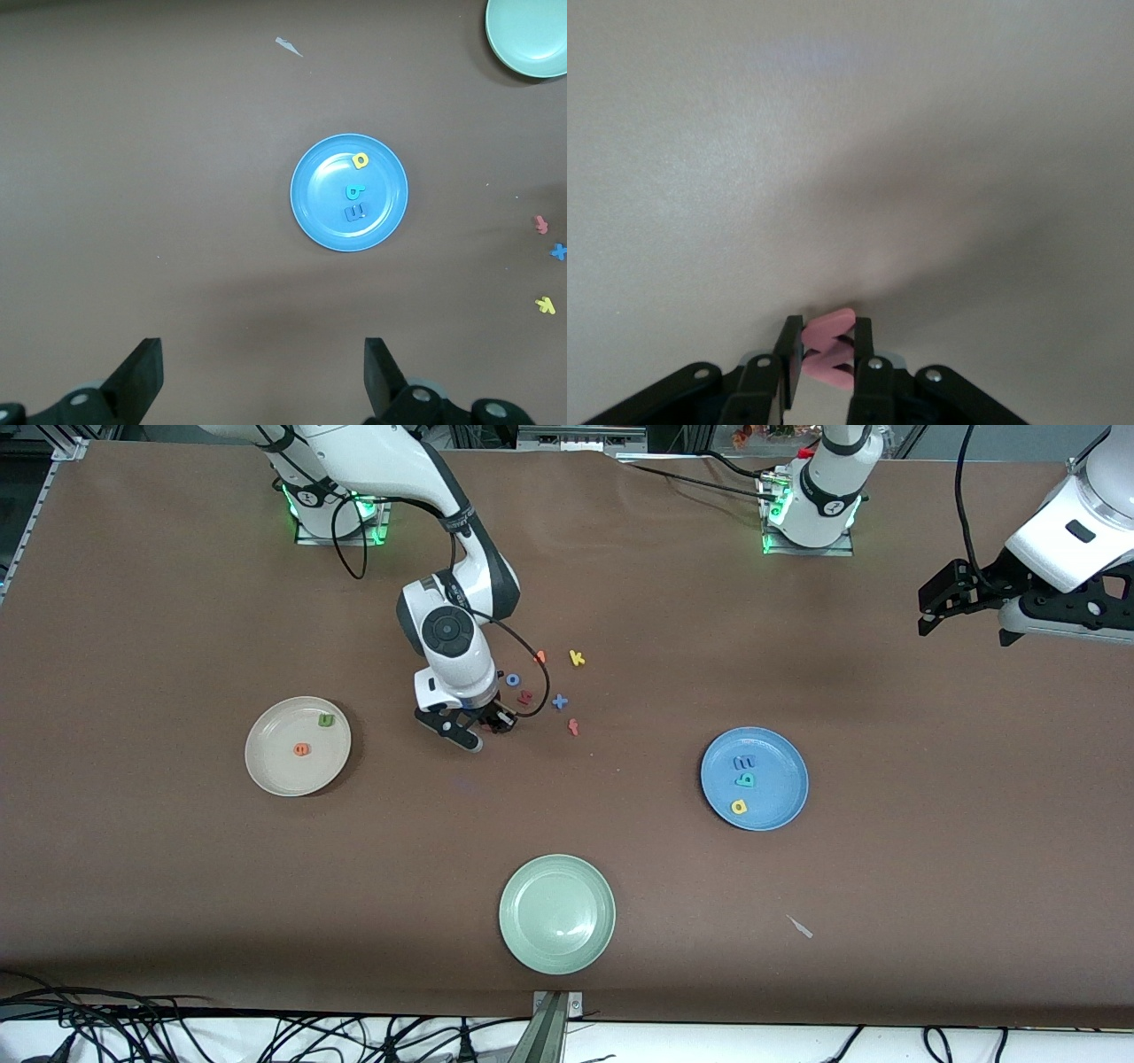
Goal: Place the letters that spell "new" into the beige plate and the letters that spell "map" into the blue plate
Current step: 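Grasp the pink letter with the right gripper, then place the pink letter on the white plate with the right gripper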
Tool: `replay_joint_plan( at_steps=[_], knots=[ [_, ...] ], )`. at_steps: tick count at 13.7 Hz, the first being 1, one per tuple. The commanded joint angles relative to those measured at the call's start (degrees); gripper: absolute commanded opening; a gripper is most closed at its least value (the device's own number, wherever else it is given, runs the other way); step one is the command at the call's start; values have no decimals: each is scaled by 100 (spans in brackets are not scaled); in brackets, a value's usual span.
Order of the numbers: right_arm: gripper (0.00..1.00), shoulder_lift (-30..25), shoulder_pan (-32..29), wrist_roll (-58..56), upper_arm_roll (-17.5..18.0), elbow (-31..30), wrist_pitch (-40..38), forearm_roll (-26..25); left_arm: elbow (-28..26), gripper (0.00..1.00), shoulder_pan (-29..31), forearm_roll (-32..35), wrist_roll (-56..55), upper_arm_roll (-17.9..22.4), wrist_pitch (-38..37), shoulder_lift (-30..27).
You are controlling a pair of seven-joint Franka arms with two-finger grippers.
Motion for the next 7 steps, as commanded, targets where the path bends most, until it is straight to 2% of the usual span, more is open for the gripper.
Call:
replay_joint_plan(
  at_steps=[1,2,7],
  knots=[
    [0,-495,-210,-1151,-321,141,-945,160,201,100,-4,58,75,14,-143,99],
    [0,-636,-202,-1625,-496,28,-1138,160,201,100,-4,58,75,14,-143,99],
    [0,-1375,-201,-4394,-1630,-1000,-1105,151,201,100,-4,58,75,14,-143,99]
  ],
)
